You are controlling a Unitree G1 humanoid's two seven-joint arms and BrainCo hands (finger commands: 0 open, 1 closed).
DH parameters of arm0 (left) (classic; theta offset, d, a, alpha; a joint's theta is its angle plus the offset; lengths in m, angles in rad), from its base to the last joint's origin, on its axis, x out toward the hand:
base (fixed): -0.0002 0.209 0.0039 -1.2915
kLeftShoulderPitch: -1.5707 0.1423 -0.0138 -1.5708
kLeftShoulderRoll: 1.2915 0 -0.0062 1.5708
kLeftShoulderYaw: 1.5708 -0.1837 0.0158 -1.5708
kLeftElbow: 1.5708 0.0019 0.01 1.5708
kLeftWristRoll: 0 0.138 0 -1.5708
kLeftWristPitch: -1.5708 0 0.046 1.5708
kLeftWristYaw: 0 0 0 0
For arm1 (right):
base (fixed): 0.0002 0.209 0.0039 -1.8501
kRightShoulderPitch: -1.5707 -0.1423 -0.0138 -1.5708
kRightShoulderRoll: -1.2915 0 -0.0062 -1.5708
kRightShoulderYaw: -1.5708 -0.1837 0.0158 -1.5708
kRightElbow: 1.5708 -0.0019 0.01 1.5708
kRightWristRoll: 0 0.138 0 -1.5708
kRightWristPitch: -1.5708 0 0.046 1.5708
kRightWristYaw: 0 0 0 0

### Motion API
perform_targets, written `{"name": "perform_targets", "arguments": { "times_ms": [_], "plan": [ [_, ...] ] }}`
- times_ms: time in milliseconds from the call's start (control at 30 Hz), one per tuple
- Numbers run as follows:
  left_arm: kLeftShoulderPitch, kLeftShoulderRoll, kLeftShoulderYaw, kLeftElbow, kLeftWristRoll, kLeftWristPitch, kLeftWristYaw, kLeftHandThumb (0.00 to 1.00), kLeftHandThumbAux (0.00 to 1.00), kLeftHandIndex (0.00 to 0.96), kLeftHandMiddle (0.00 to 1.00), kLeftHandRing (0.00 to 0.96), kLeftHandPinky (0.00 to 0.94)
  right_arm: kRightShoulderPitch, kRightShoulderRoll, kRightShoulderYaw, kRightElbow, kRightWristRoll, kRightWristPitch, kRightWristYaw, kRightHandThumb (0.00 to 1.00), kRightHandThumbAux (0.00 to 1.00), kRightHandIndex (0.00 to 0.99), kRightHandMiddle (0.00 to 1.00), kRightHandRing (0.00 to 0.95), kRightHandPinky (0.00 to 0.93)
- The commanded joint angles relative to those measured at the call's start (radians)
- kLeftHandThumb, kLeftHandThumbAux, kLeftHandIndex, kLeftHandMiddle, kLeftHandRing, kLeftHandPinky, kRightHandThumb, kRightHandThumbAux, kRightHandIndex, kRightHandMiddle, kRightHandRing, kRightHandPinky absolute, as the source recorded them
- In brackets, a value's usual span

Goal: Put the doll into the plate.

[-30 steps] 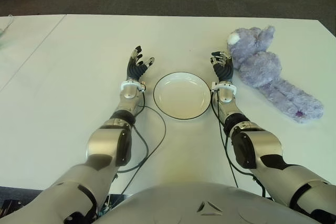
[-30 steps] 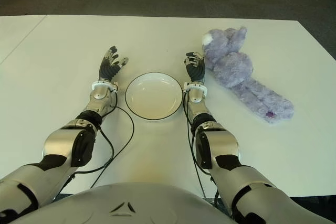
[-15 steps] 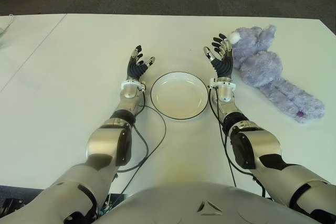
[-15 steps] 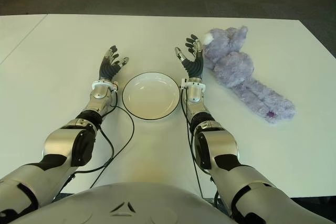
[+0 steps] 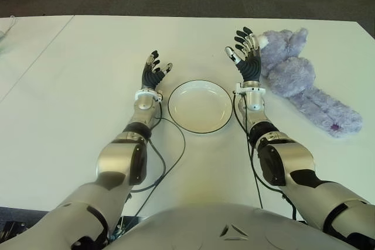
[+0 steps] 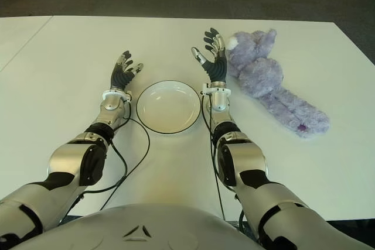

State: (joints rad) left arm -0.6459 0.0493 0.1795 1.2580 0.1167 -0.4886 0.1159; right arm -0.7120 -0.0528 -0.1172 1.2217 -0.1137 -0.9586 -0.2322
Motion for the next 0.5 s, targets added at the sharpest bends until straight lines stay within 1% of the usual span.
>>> {"name": "perform_targets", "arguments": {
  "times_ms": [33, 200, 300, 467, 500],
  "plan": [
    [0.169, -0.055, -0.001, 0.112, 0.005, 0.126, -0.012, 0.242, 0.701, 0.082, 0.092, 0.102, 0.138, -0.023, -0.013, -0.021, -0.006, 0.035, -0.018, 0.036, 0.257, 0.661, 0.124, 0.194, 0.191, 0.215],
    [0.170, -0.055, -0.007, 0.112, 0.012, 0.122, -0.006, 0.223, 0.699, 0.075, 0.083, 0.092, 0.128, -0.029, -0.015, -0.031, -0.014, 0.045, -0.026, 0.060, 0.282, 0.669, 0.129, 0.198, 0.194, 0.224],
    [0.172, -0.056, -0.013, 0.112, 0.017, 0.121, 0.001, 0.217, 0.701, 0.080, 0.083, 0.092, 0.133, -0.047, -0.022, -0.033, -0.027, 0.050, -0.037, 0.074, 0.294, 0.660, 0.138, 0.209, 0.205, 0.230],
    [0.172, -0.056, -0.013, 0.112, 0.016, 0.123, -0.003, 0.219, 0.715, 0.083, 0.086, 0.094, 0.132, -0.081, -0.050, -0.033, -0.056, 0.051, -0.056, 0.099, 0.292, 0.653, 0.147, 0.217, 0.215, 0.239],
    [0.172, -0.056, -0.013, 0.112, 0.017, 0.123, -0.002, 0.217, 0.718, 0.083, 0.086, 0.093, 0.127, -0.085, -0.056, -0.033, -0.063, 0.052, -0.060, 0.105, 0.306, 0.657, 0.149, 0.218, 0.218, 0.244]
  ]
}}
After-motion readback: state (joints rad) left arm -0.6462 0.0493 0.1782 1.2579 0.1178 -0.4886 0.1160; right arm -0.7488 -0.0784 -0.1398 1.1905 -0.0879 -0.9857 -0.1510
